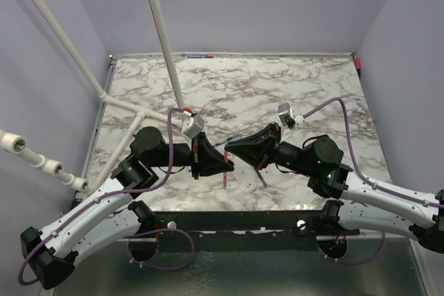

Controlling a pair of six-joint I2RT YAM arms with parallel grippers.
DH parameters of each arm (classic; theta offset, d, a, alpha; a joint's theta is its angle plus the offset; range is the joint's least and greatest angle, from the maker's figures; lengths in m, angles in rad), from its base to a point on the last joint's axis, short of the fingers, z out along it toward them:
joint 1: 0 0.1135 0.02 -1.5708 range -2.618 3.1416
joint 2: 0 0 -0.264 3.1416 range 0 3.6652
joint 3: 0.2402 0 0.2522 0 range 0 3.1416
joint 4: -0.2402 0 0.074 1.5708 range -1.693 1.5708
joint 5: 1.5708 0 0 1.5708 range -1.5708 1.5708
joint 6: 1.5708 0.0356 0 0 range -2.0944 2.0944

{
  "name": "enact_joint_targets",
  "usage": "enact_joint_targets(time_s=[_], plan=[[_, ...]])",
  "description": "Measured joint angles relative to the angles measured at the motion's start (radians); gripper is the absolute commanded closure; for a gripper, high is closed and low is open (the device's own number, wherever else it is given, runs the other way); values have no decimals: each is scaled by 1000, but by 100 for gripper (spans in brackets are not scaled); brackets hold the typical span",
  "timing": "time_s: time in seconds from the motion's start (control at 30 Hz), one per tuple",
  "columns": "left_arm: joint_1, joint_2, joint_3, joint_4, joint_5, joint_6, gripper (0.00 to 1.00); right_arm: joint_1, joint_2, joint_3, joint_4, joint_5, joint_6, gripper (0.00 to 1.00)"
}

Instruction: Insert the pens into the pen caps

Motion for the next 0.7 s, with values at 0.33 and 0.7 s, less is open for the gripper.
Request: enact_joint_targets(time_s=[0.33, 0.7], plan=[[-8, 37, 42, -106, 16, 51, 100, 6, -65, -62, -25, 46, 26, 99], [-13, 81, 81, -186, 27, 67, 100, 25, -108, -131, -10, 121, 70, 100]])
